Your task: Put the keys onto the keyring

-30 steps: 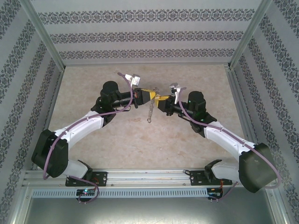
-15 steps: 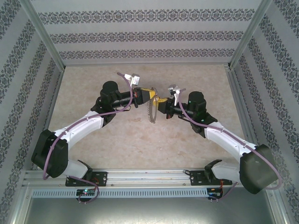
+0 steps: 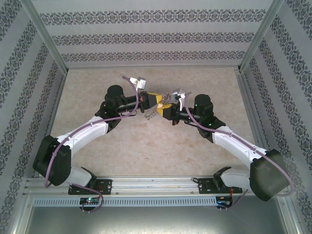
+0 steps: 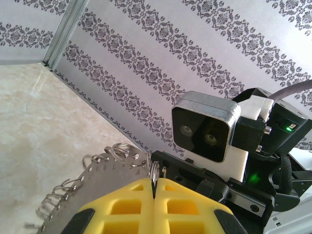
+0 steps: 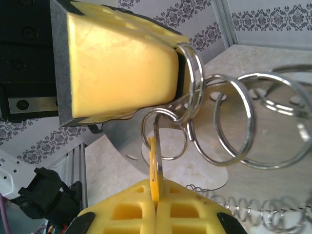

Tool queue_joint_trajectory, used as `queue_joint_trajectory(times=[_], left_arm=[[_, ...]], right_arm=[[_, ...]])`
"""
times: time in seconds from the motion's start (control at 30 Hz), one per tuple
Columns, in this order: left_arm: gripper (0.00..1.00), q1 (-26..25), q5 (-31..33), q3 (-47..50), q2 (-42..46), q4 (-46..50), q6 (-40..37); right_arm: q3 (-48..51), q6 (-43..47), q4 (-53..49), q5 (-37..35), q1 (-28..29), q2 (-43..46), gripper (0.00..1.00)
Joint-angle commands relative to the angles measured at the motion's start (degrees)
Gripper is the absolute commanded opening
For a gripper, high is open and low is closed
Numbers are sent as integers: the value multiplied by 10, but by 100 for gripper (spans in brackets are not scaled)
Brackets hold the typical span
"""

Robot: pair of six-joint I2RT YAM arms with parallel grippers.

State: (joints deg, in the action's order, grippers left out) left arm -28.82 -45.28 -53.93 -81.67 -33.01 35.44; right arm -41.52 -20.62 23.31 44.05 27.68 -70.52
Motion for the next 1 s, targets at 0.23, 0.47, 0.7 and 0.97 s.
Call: queue_joint_trajectory(times=[0.23, 0.47, 0.7, 0.97], left_arm=[[0, -11, 37, 6, 13, -63, 9], [0, -11, 33, 15, 9, -86, 19], [0, -12, 34, 21, 7, -99, 30], [0, -12, 39, 25, 4, -114, 44]], right_arm=[[46, -36, 5, 18, -65, 88, 40], [34, -90, 21, -23, -90, 123, 43], [-12, -198, 95, -25, -94, 63, 41], [-35, -231, 140, -23, -81, 23, 39]])
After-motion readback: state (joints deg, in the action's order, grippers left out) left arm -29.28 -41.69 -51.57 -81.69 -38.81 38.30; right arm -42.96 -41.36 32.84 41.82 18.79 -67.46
